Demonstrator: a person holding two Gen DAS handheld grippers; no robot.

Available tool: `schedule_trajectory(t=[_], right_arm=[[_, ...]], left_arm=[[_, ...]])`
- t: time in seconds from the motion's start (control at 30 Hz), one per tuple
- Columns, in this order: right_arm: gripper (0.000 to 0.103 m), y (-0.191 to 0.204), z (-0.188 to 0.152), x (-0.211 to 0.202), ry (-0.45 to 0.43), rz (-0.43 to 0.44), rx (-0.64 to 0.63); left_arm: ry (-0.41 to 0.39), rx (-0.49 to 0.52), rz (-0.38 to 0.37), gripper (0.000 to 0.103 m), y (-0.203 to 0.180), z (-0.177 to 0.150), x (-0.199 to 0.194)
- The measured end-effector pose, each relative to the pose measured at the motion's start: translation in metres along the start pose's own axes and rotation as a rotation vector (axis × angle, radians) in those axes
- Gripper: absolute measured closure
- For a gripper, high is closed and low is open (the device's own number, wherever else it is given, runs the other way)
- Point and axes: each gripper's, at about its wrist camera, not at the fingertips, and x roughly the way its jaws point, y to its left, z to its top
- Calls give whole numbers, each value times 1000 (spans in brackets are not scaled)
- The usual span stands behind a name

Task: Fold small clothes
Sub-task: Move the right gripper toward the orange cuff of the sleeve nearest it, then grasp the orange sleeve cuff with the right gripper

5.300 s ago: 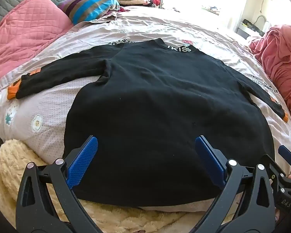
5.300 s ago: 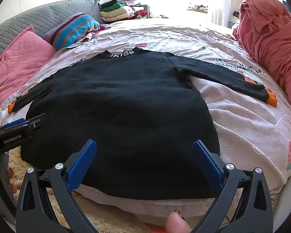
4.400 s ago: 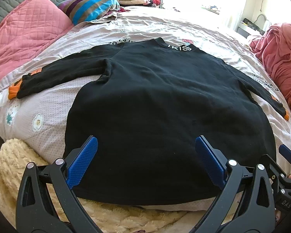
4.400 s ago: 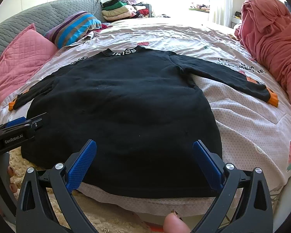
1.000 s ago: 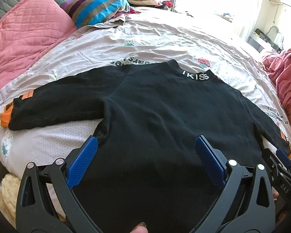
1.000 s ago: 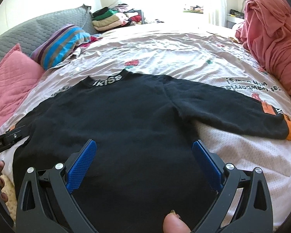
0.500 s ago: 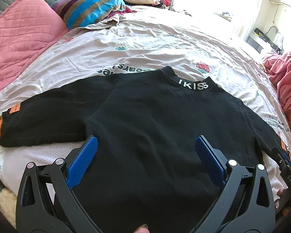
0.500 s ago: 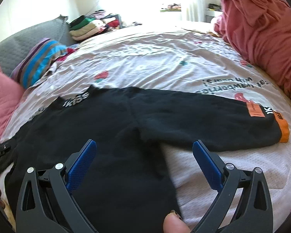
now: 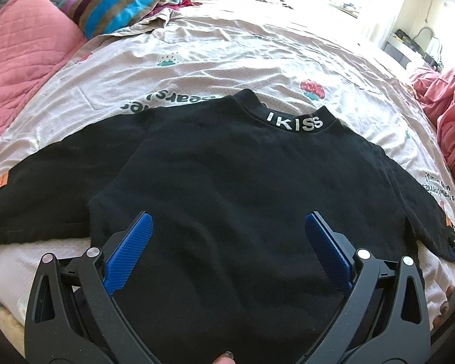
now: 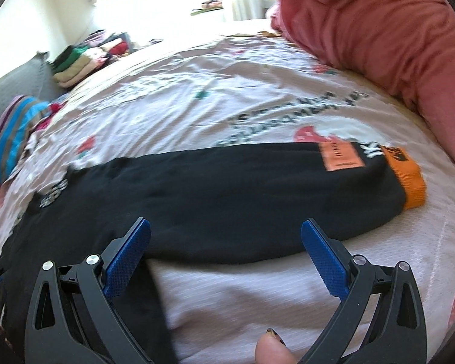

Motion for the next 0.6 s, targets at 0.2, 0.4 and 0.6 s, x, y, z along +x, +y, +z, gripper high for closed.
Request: schedule_trajectory(t=[0.2, 0.4, 0.6], right_arm=[[4, -36, 3, 9, 18, -77, 78], [4, -70, 4, 11, 20, -133, 159], [4, -106, 2, 17, 35, -146, 292]], left_arm=[[5, 8, -11, 8, -10, 9, 12], [-10, 20, -31, 8, -19, 19, 23], [7, 14, -15, 8, -25, 26, 40]])
